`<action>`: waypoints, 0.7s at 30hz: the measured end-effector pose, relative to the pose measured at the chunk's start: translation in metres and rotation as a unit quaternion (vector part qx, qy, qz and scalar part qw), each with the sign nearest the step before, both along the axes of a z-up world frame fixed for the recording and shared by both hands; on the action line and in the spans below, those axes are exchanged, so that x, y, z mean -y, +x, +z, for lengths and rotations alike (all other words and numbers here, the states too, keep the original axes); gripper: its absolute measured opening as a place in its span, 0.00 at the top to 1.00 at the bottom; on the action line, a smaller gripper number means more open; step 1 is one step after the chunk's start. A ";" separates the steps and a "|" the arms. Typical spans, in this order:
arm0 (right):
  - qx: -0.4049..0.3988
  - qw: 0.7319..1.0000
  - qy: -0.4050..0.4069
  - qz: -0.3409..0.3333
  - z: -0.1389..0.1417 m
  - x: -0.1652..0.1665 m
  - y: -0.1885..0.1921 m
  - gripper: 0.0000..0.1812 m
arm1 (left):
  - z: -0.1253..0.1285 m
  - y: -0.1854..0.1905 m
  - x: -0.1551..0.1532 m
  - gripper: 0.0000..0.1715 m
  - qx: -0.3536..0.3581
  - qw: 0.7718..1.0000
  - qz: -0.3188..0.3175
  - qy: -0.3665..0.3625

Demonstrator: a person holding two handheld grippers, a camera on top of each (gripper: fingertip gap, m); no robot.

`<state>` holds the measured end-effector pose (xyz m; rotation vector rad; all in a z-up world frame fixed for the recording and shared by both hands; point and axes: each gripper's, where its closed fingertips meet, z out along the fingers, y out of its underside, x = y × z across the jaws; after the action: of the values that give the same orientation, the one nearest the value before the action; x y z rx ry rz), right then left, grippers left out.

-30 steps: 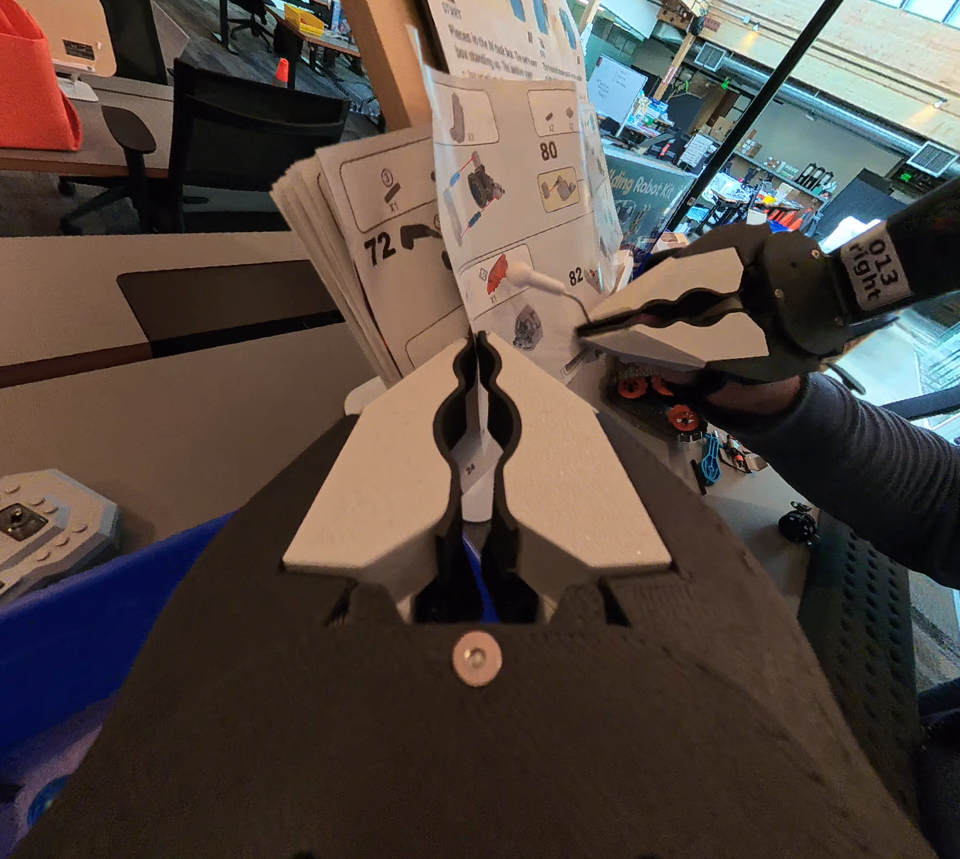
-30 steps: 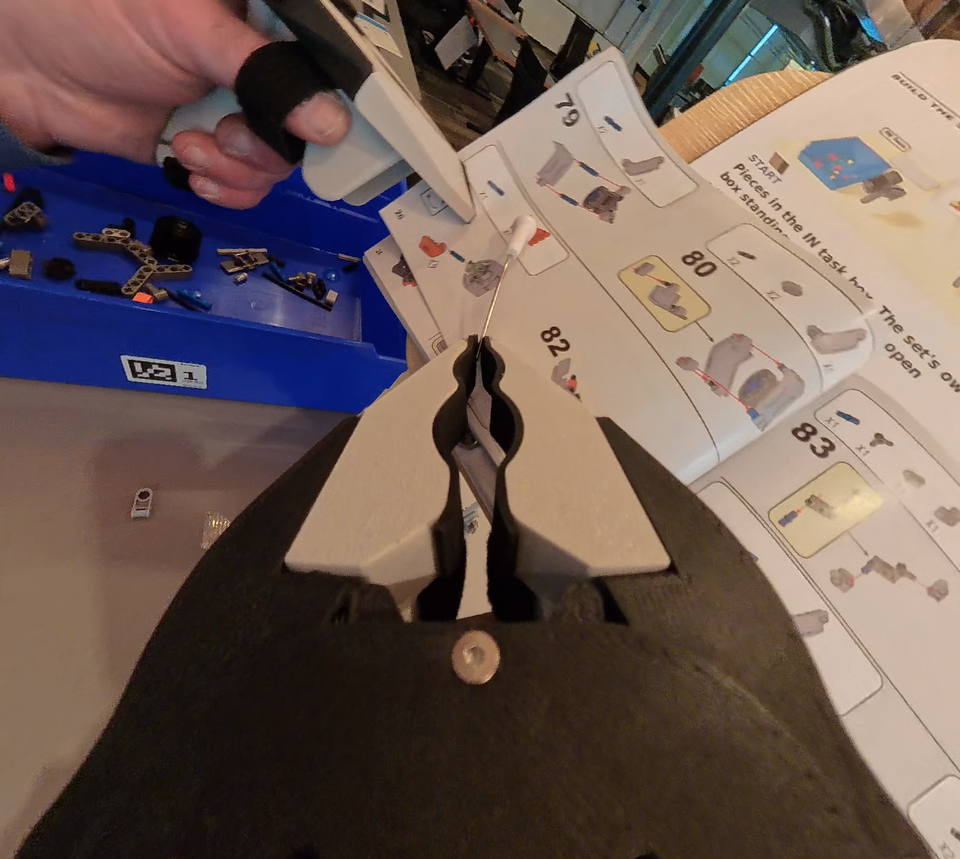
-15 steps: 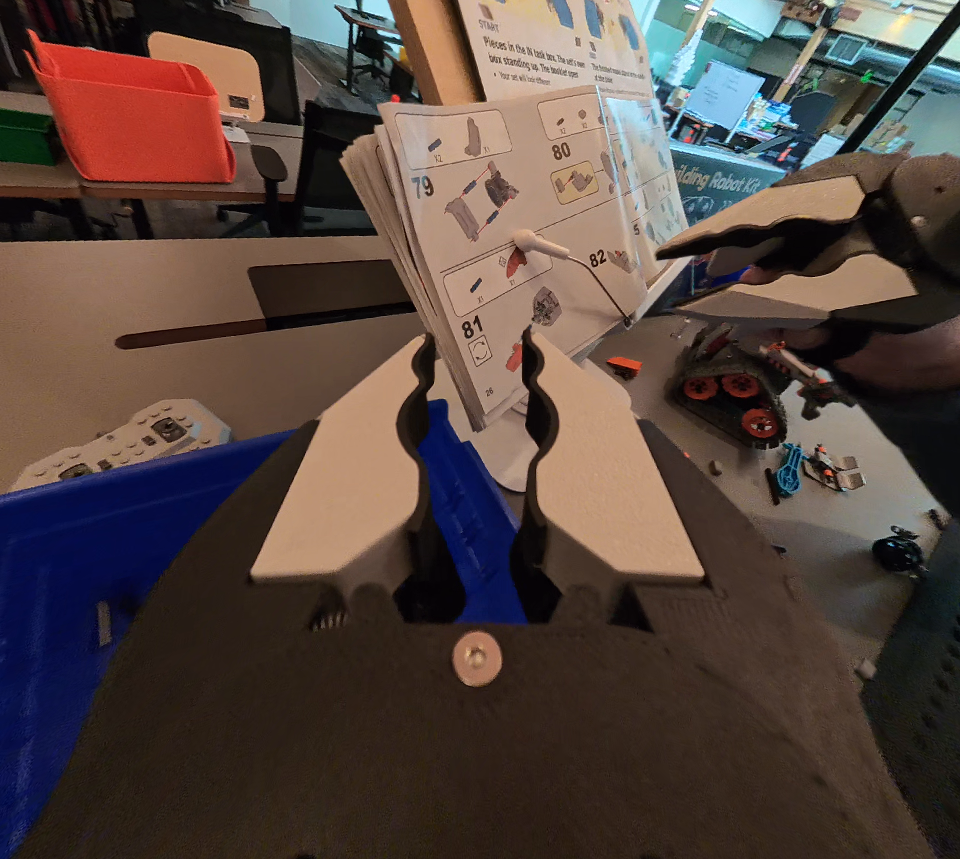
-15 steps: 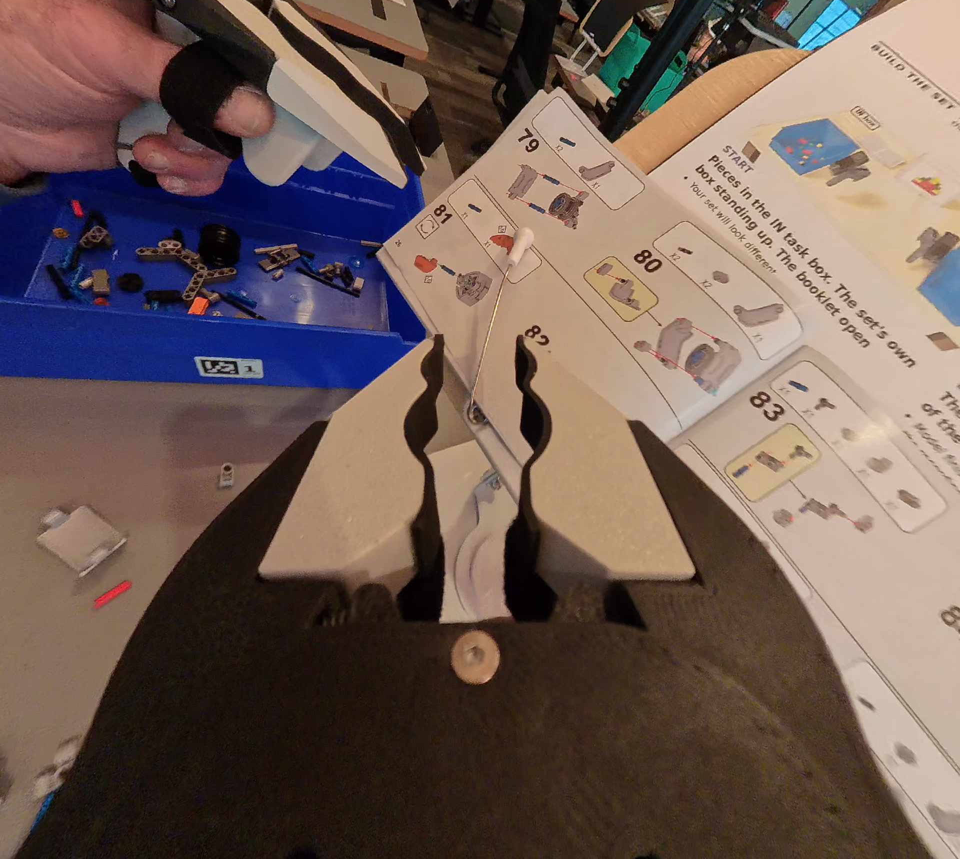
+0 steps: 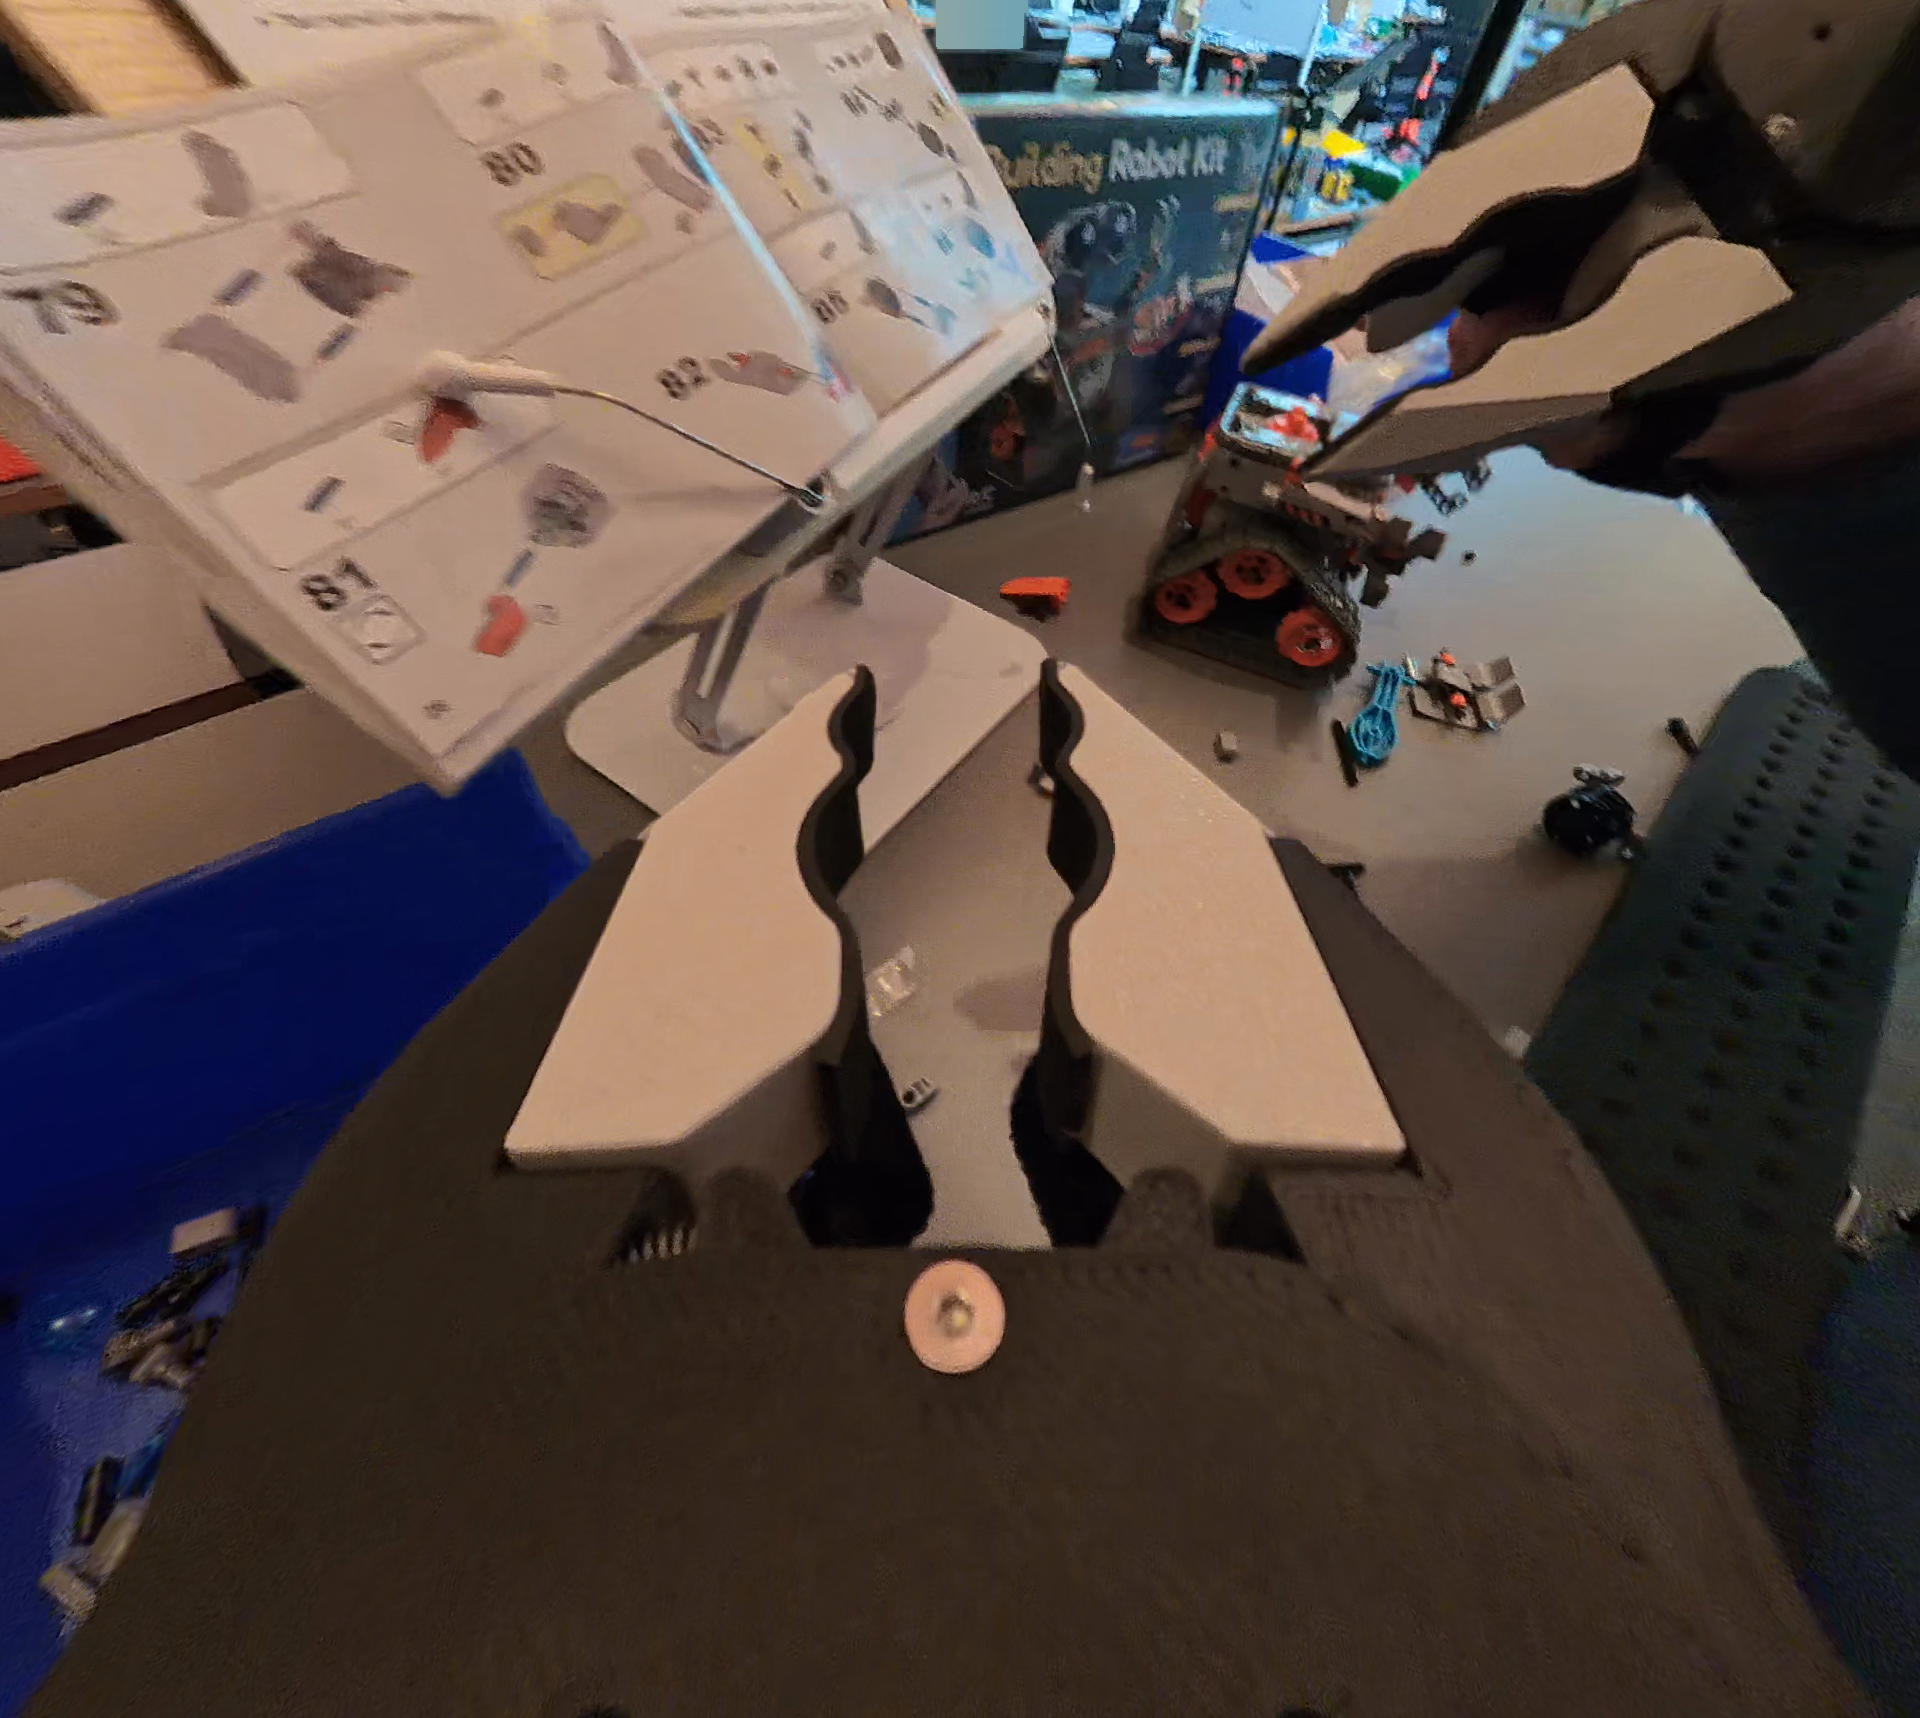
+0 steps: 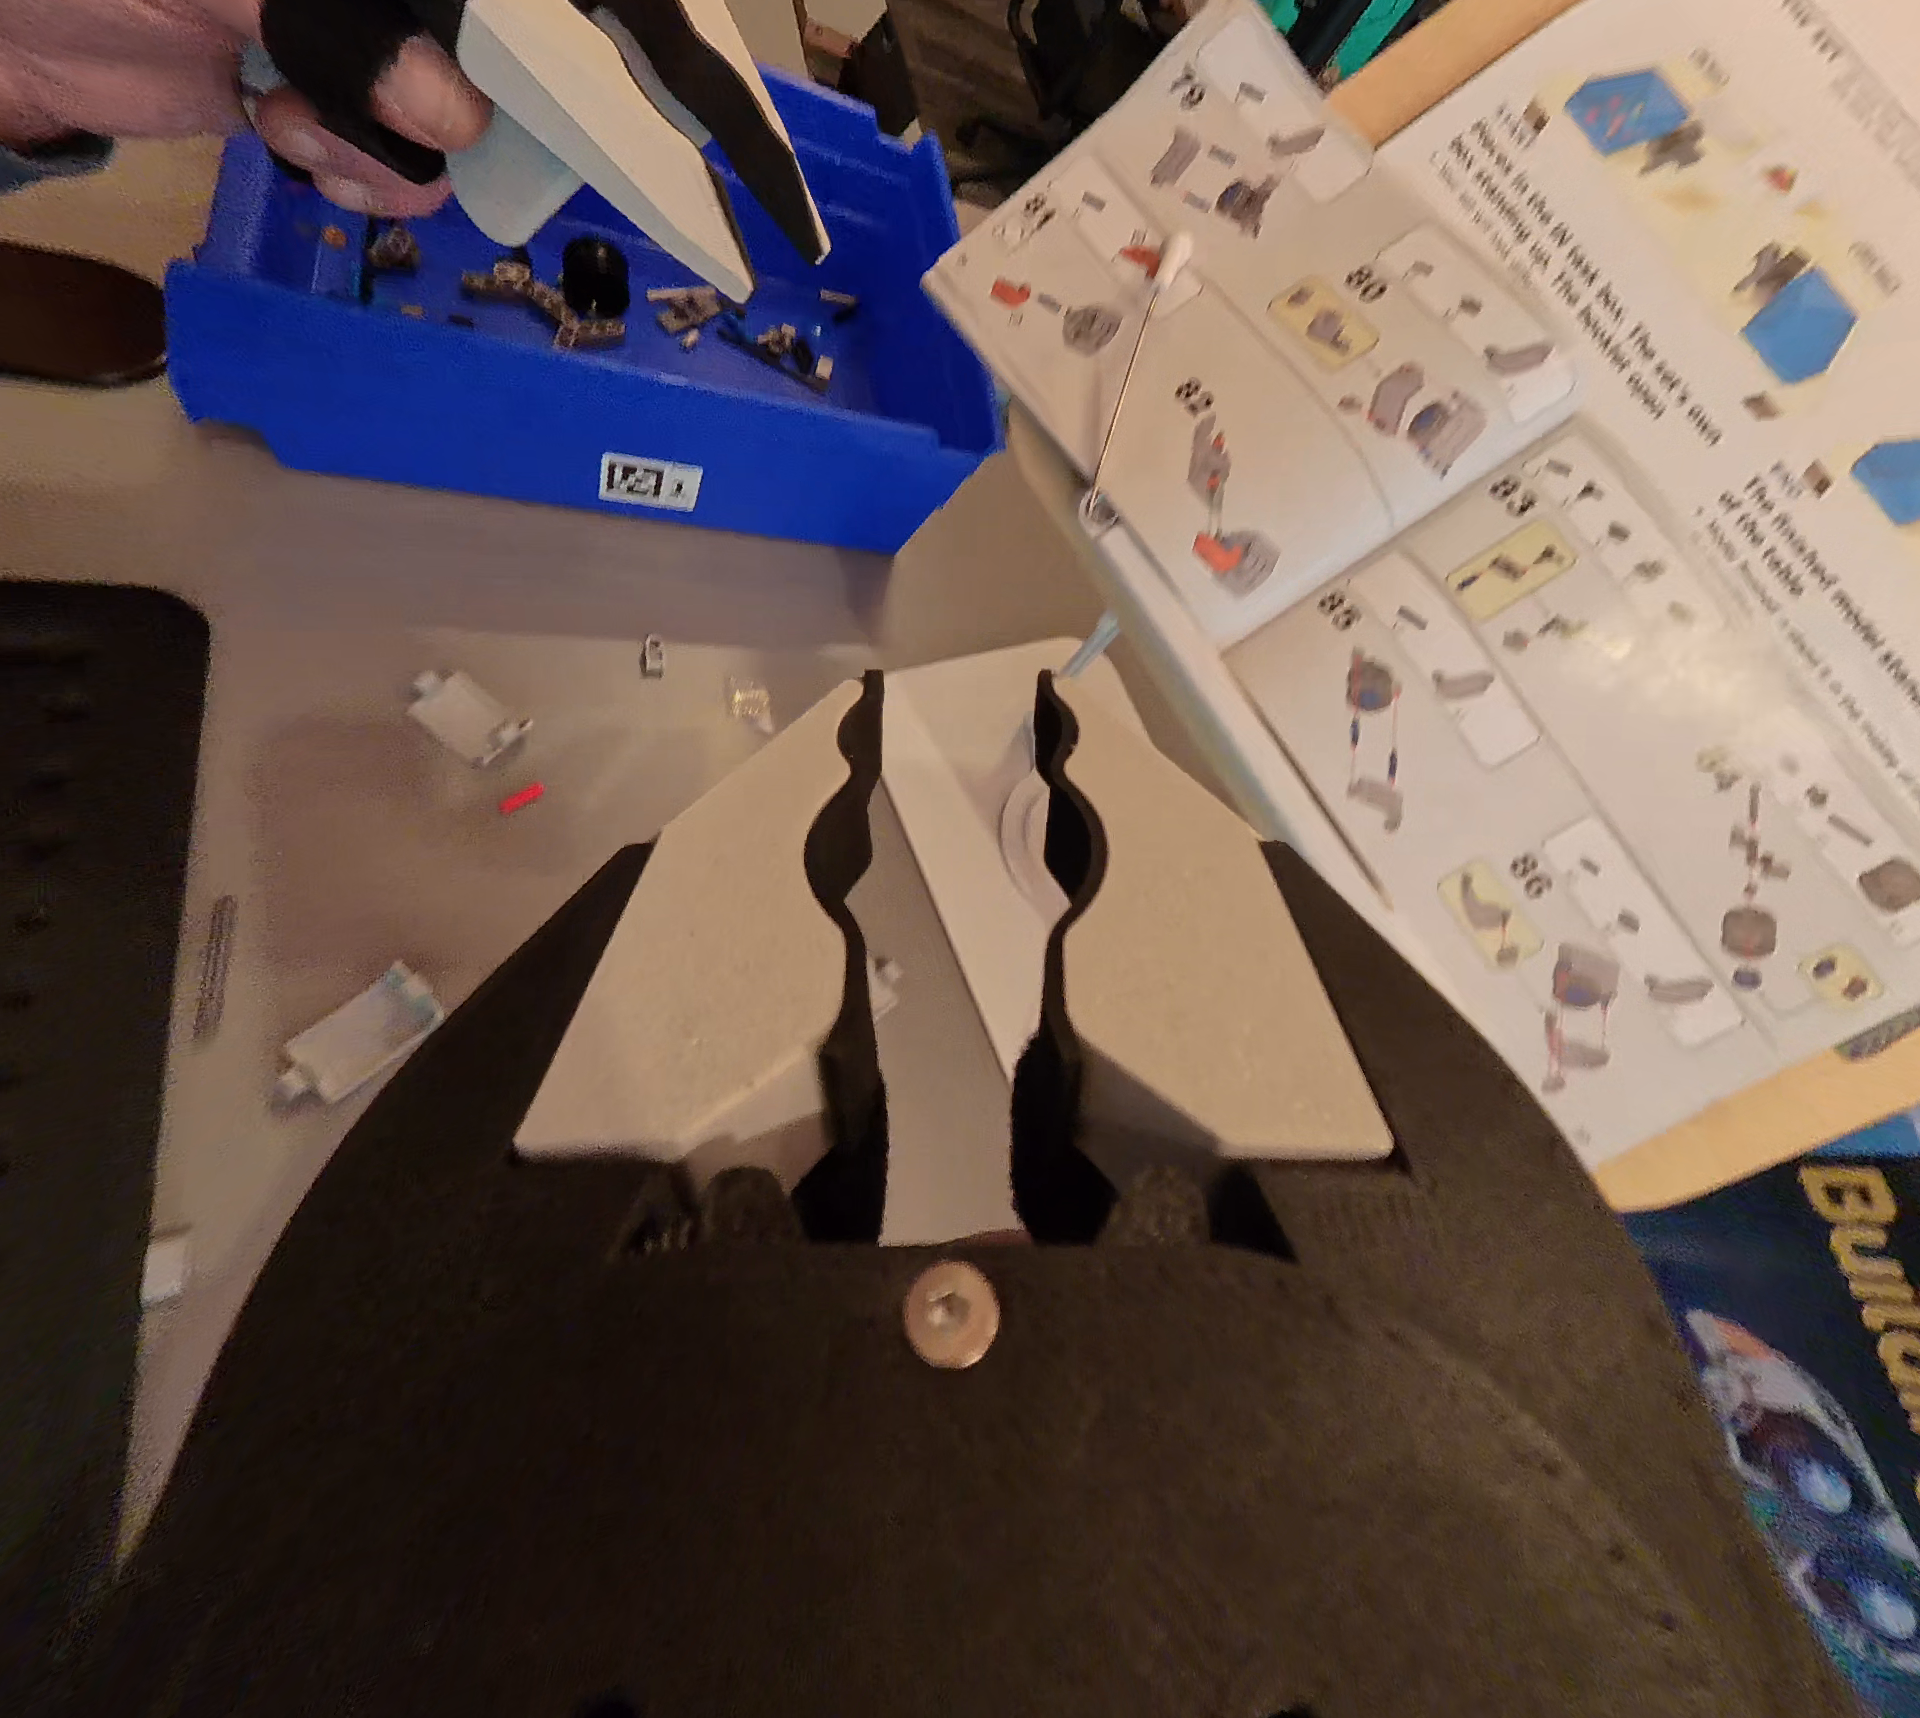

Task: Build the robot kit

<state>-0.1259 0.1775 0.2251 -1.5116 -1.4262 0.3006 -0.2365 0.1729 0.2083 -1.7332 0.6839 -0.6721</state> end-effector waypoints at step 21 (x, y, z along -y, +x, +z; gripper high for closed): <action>0.019 0.988 -0.086 -0.127 -0.062 0.069 0.157 0.81 | -0.065 0.115 0.095 0.80 -0.179 0.975 -0.129 -0.002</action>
<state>0.0310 0.1085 0.1633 -1.8280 -1.2437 0.2425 -0.1218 0.0784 0.1431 -1.8050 1.1738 -0.5393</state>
